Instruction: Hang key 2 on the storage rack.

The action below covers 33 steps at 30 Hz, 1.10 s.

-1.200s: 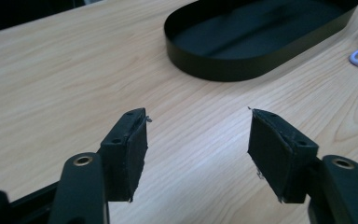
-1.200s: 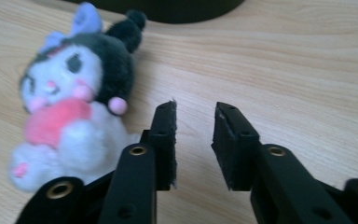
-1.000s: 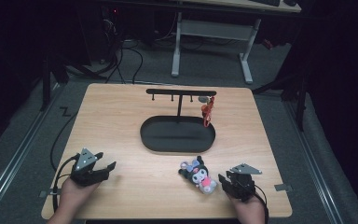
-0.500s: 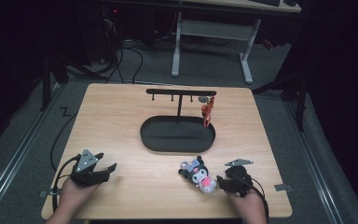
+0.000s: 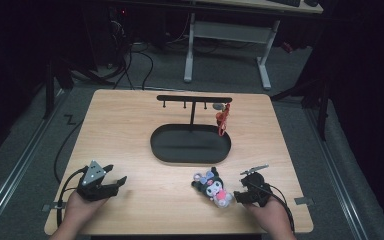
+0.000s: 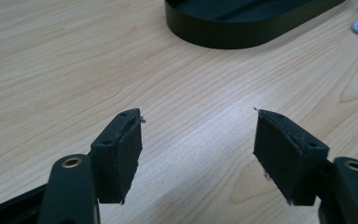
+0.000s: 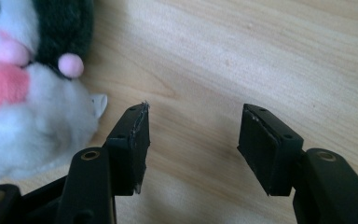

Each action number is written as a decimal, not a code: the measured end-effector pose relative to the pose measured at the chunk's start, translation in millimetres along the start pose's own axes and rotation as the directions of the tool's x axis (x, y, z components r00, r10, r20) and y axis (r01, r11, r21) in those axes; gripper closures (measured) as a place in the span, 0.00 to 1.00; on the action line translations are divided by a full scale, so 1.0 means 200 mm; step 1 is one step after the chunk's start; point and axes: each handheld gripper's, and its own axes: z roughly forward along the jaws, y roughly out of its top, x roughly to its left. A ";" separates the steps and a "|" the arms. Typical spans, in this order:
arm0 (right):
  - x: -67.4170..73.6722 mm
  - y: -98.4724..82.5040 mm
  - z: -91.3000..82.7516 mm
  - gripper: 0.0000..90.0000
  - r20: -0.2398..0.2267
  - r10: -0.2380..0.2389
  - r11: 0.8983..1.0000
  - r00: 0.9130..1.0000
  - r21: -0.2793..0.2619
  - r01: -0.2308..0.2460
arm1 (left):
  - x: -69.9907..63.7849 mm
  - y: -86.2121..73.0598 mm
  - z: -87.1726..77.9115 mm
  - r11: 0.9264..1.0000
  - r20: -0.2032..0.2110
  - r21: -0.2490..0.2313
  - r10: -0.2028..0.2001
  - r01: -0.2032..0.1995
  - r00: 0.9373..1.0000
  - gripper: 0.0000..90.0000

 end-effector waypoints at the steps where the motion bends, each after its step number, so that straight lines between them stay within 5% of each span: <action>1: 0.00 0.00 0.00 0.48 0.002 -0.006 1.000 1.000 0.015 0.006 | 0.00 0.00 -0.01 1.000 0.001 -0.001 0.006 -0.006 1.000 0.36; 14: -0.02 0.06 -0.06 0.41 0.018 -0.038 0.990 0.999 0.135 0.035 | -0.03 0.00 0.01 1.000 0.014 0.014 0.028 -0.028 1.000 0.36; 20: -0.01 0.10 -0.11 0.40 0.001 -0.020 0.993 1.000 0.113 0.019 | -0.01 0.00 0.00 1.000 0.017 0.011 0.022 -0.022 1.000 0.36; 33: 0.13 0.19 -0.19 0.30 -0.046 -0.077 0.994 0.996 0.068 0.080 | -0.01 -0.01 -0.01 1.000 0.013 0.016 0.024 -0.024 1.000 0.36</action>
